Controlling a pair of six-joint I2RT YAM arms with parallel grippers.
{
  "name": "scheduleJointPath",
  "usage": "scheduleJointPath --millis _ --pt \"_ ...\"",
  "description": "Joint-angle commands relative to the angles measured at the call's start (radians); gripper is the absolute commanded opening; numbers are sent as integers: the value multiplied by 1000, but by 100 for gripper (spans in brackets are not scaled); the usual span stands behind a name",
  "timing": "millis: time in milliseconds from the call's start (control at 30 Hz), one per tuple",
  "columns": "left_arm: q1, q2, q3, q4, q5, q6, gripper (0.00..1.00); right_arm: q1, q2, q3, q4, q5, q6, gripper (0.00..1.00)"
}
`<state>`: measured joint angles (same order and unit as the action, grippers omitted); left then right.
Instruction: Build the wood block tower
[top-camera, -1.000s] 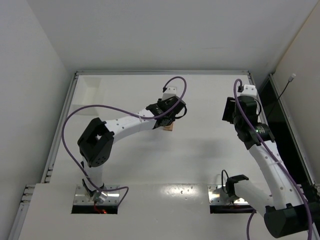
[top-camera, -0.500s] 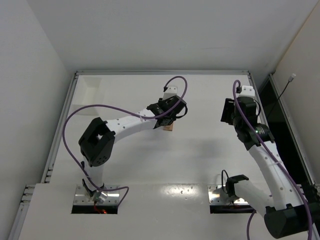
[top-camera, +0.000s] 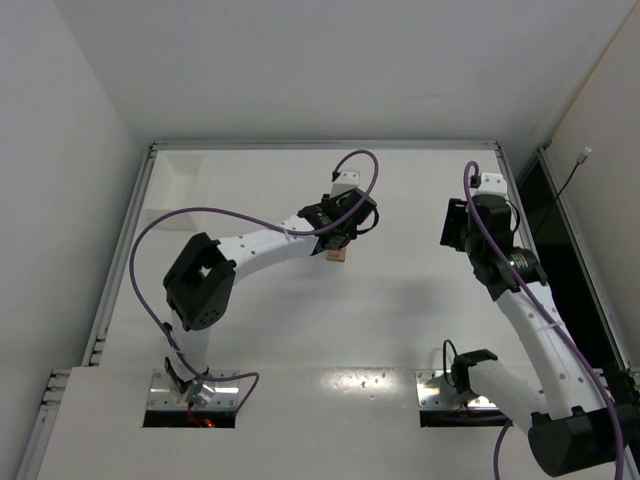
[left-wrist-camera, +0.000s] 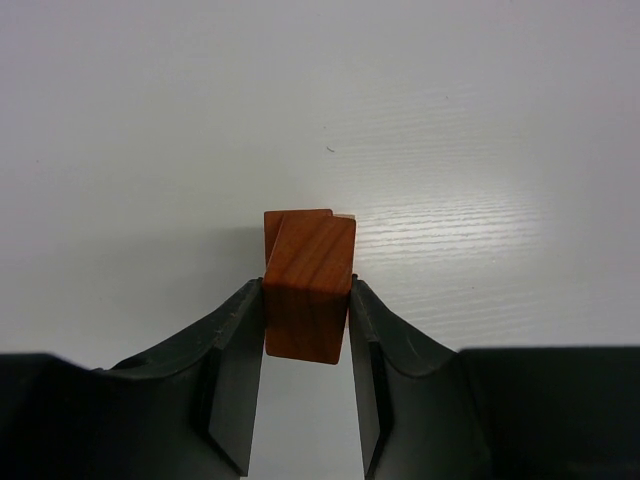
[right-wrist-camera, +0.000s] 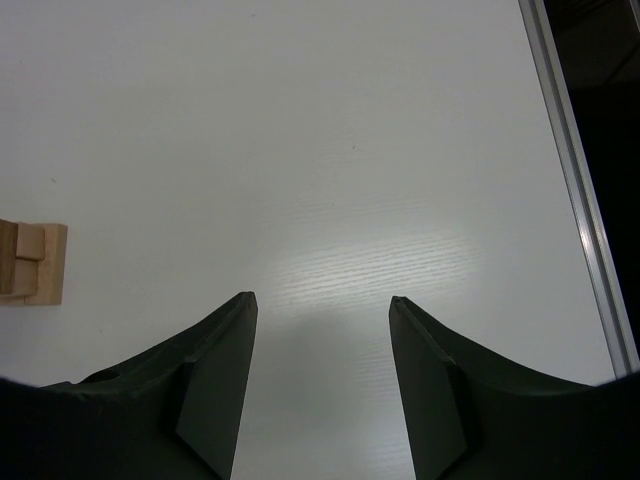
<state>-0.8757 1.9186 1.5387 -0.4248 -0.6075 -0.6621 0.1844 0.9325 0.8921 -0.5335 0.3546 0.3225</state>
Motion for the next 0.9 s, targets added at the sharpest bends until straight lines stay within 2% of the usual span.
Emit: scheduleJointPath --millis 0,133,467,600,633,733,867 --pt "-9 13 41 26 -3 6 31 -7 2 1 29 -9 21 52" --pt "-9 22 41 26 -3 6 35 -7 11 1 29 -19 21 52" --pt "-9 22 41 26 -23 15 35 -7 11 1 38 -39 21 51" --pt "-9 22 41 26 -23 15 52 -7 20 -9 38 -49 21 51" --pt "-9 22 41 26 -32 15 64 -7 20 -9 38 -58 21 51" --pt "-9 22 41 26 -32 15 82 -7 20 -9 38 -59 21 51" --pt "-9 13 41 26 -32 15 83 -7 20 -18 47 -68 21 51"
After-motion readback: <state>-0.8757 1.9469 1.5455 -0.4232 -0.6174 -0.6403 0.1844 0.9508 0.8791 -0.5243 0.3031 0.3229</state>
